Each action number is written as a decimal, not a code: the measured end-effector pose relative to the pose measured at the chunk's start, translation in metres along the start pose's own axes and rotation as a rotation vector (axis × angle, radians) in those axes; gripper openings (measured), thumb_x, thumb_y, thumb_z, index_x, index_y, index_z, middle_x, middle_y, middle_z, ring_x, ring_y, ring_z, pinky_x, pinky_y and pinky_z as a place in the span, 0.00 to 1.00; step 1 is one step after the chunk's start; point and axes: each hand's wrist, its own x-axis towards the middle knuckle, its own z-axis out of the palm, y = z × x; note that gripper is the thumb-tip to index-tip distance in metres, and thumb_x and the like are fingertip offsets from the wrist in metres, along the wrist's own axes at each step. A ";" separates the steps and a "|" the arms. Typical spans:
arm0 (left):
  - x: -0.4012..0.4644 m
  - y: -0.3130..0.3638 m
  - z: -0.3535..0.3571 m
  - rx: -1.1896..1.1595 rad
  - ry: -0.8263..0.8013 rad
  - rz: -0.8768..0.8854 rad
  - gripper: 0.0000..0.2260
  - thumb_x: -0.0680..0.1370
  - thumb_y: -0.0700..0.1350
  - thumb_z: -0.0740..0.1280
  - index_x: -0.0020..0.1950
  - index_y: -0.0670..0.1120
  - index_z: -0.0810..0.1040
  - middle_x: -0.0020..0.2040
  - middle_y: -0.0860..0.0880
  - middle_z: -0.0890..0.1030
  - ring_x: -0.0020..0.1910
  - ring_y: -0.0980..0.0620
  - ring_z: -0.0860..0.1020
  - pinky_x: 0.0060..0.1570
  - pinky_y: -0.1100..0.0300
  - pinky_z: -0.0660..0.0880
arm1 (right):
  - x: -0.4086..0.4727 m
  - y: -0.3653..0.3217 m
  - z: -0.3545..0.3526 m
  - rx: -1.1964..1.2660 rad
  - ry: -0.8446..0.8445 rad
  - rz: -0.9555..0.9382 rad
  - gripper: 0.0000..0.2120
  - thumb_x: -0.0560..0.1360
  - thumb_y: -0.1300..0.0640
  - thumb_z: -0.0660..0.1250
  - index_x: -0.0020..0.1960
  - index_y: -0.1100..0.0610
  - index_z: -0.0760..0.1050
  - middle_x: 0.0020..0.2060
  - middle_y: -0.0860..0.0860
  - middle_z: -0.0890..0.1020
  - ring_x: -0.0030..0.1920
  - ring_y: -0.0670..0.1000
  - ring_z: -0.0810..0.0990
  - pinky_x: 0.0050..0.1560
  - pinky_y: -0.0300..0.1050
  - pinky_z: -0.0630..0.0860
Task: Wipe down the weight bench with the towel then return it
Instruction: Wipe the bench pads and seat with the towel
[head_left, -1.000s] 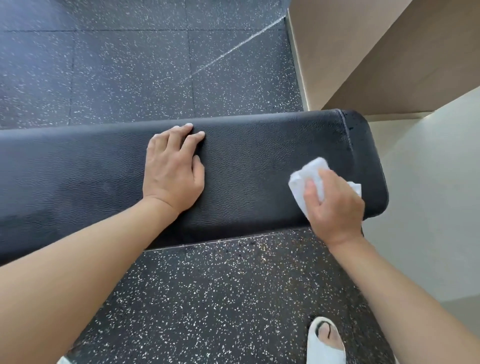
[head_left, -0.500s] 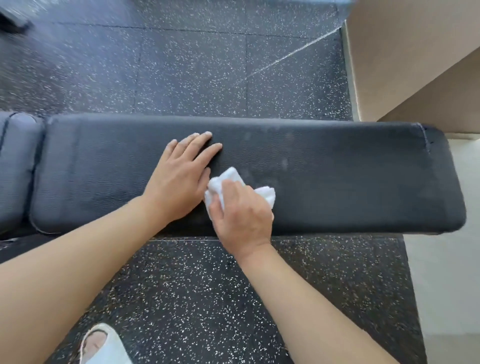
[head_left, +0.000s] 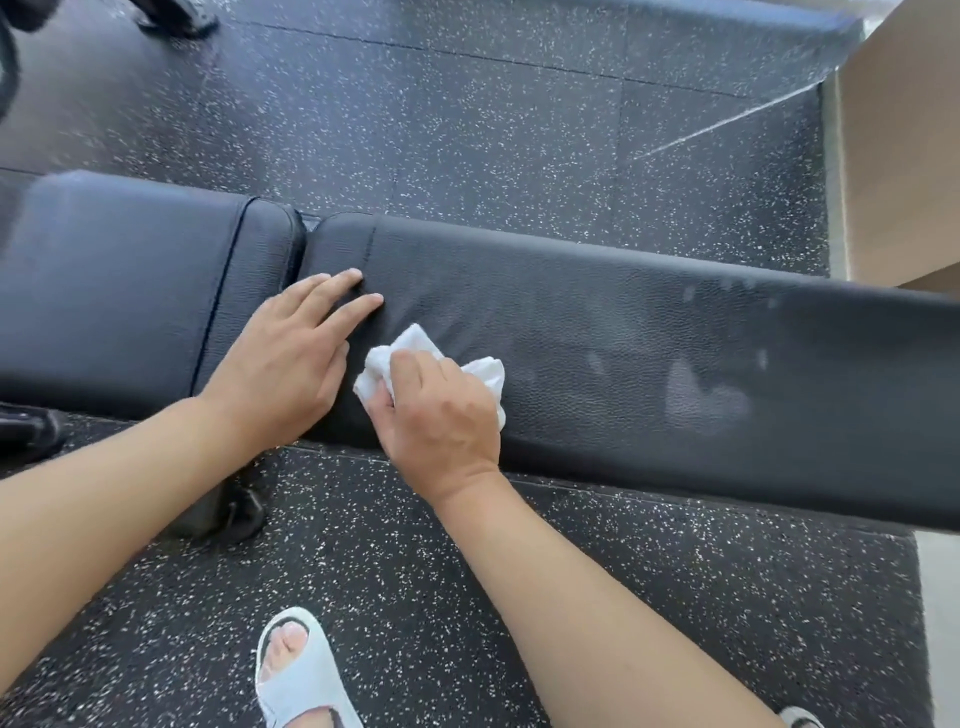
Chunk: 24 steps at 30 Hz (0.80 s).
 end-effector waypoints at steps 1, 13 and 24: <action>-0.003 -0.001 0.000 -0.005 0.000 -0.010 0.26 0.81 0.45 0.55 0.79 0.44 0.70 0.80 0.41 0.67 0.77 0.36 0.66 0.77 0.41 0.63 | 0.001 -0.002 0.002 0.011 0.000 0.003 0.15 0.82 0.47 0.63 0.42 0.55 0.75 0.34 0.50 0.76 0.34 0.53 0.75 0.33 0.50 0.70; 0.043 0.109 0.016 0.004 -0.040 -0.025 0.26 0.81 0.48 0.55 0.78 0.43 0.70 0.79 0.40 0.68 0.76 0.35 0.67 0.75 0.38 0.66 | -0.005 0.102 -0.051 0.092 -0.015 -0.015 0.15 0.82 0.48 0.59 0.43 0.57 0.75 0.36 0.53 0.78 0.34 0.56 0.76 0.32 0.52 0.70; 0.149 0.362 0.060 -0.024 -0.090 0.207 0.26 0.81 0.53 0.54 0.80 0.49 0.68 0.81 0.46 0.66 0.79 0.38 0.62 0.74 0.33 0.62 | -0.066 0.348 -0.189 -0.178 -0.026 0.235 0.14 0.81 0.48 0.60 0.47 0.57 0.77 0.39 0.50 0.80 0.33 0.54 0.76 0.30 0.50 0.66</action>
